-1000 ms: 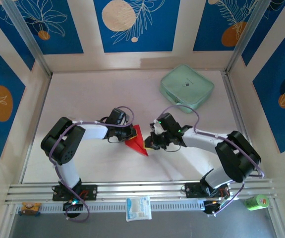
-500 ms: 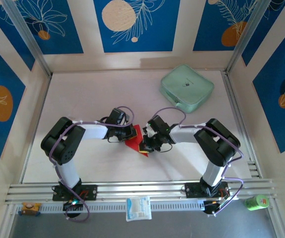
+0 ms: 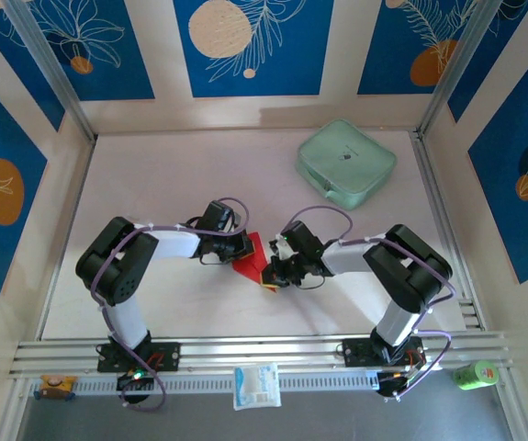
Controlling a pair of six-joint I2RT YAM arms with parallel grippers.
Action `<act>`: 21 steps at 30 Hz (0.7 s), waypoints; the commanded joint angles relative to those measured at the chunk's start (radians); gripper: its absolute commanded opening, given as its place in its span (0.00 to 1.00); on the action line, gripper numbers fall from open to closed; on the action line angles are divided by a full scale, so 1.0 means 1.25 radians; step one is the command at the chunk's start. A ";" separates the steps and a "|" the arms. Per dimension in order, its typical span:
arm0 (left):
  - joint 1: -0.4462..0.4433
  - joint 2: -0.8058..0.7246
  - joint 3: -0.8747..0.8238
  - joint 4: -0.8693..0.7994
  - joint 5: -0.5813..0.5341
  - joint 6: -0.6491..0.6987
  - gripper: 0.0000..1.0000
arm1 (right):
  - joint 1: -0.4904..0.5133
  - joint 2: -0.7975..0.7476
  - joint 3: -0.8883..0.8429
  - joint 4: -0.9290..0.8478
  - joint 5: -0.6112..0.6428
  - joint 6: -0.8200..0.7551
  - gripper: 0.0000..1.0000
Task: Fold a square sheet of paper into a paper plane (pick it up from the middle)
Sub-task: Fourth fold the wing at the center of the table.
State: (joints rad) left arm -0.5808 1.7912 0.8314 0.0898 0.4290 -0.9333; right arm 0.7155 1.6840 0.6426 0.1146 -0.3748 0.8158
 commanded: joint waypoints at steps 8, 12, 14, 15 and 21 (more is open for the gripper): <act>0.001 0.037 -0.023 -0.063 -0.032 0.020 0.05 | -0.012 -0.085 -0.149 -0.019 -0.031 0.024 0.04; 0.001 0.041 -0.027 -0.052 -0.026 0.016 0.05 | -0.018 -0.142 -0.197 0.000 -0.041 0.037 0.04; 0.001 0.040 -0.028 -0.049 -0.023 0.016 0.05 | -0.026 -0.178 -0.191 -0.016 -0.055 0.039 0.05; 0.001 0.038 -0.031 -0.049 -0.023 0.016 0.05 | -0.027 -0.200 -0.174 -0.039 -0.054 0.035 0.05; 0.002 0.035 -0.032 -0.044 -0.020 0.017 0.05 | -0.029 -0.208 -0.043 -0.162 -0.003 -0.016 0.03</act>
State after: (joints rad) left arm -0.5808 1.7947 0.8276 0.0978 0.4458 -0.9333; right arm 0.6857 1.4082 0.5175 0.0055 -0.3992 0.8341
